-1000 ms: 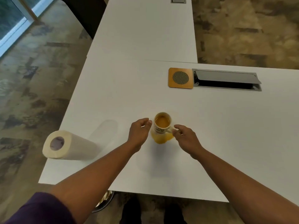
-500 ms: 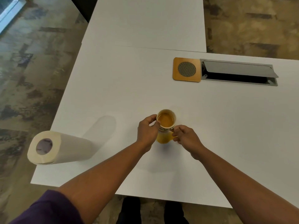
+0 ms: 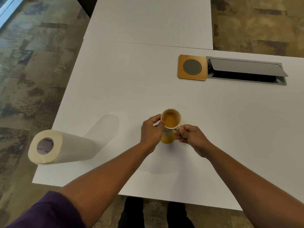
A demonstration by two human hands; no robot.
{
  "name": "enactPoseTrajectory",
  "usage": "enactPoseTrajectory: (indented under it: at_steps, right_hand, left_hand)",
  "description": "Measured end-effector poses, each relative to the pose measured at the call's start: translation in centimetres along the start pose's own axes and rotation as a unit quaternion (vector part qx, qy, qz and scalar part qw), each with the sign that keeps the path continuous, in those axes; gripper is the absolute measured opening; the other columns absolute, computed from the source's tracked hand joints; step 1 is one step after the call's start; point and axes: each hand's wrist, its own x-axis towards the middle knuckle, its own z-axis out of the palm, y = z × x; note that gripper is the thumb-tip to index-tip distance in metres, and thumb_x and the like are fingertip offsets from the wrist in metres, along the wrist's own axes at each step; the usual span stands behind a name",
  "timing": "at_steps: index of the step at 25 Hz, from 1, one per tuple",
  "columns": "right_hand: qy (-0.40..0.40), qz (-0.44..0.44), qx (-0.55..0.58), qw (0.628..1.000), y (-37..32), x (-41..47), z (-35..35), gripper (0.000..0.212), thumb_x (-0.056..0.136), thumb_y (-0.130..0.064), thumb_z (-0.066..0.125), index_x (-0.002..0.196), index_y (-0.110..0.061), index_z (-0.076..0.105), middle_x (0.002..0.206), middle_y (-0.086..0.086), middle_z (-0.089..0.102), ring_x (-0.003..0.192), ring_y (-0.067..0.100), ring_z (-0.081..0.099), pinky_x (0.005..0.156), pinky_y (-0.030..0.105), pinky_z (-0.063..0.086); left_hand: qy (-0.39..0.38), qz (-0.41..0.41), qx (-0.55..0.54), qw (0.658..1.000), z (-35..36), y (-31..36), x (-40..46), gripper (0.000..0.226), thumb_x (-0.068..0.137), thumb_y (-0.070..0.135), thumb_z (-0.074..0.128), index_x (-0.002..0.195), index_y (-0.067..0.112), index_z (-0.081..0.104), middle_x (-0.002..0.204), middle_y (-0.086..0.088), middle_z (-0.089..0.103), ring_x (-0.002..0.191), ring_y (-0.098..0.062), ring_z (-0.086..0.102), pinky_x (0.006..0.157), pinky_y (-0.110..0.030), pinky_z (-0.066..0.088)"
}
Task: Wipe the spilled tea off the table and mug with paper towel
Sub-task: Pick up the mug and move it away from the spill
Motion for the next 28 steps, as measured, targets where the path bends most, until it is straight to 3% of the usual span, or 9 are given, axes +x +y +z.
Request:
enactPoseTrajectory:
  at_steps: [3,11,17,21,28]
  right_hand:
    - [0.002,-0.014,0.010,1.000,-0.2,-0.4,0.1,0.028,0.106,-0.020,0.048,0.102,-0.002,0.068,0.093,0.012,0.073,0.086,0.020,0.068,0.076,0.026,0.057]
    - [-0.011,-0.044,0.022,0.999,-2.0,-1.7,1.2,0.026,0.105,-0.018,0.049,0.091,-0.011,0.070,0.095,0.017,0.074,0.087,0.022,0.069,0.077,0.029,0.055]
    - [-0.014,-0.056,0.037,0.998,-3.1,-1.6,3.6,0.025,0.104,-0.018,0.050,0.097,-0.008,0.072,0.099,0.018,0.076,0.089,0.027,0.071,0.079,0.032,0.058]
    - [-0.018,-0.068,0.035,0.997,-4.8,-0.3,7.2,0.024,0.104,-0.023,0.052,0.099,-0.013,0.074,0.094,0.008,0.078,0.091,0.024,0.075,0.078,0.029,0.059]
    - [-0.035,-0.083,0.077,0.993,-8.1,3.3,14.3,0.028,0.103,-0.025,0.054,0.088,-0.021,0.078,0.090,0.007,0.078,0.089,0.024,0.076,0.075,0.027,0.061]
  left_hand:
    - [-0.004,0.014,-0.006,1.000,-0.3,0.2,-0.4,0.040,0.098,0.022,0.063,0.138,0.023,0.061,0.138,0.006,0.065,0.111,-0.007,0.064,0.102,-0.035,0.053]
    - [0.005,0.044,-0.033,0.998,-1.9,1.0,-1.1,0.036,0.100,0.025,0.063,0.135,0.025,0.064,0.130,0.007,0.068,0.115,-0.014,0.066,0.097,-0.033,0.055]
    - [0.073,0.060,-0.057,0.994,-3.9,1.4,-1.6,0.024,0.098,0.031,0.065,0.120,0.025,0.069,0.112,0.016,0.072,0.099,0.004,0.066,0.075,-0.010,0.051]
    - [0.121,0.066,-0.067,0.988,-6.1,2.0,-0.9,0.030,0.102,0.029,0.058,0.131,0.023,0.064,0.126,0.008,0.066,0.112,-0.009,0.063,0.082,-0.011,0.049]
    - [0.142,0.051,-0.128,0.980,-10.6,2.4,1.0,0.039,0.102,0.012,0.045,0.132,0.034,0.057,0.125,0.018,0.059,0.109,0.002,0.057,0.080,-0.010,0.042]
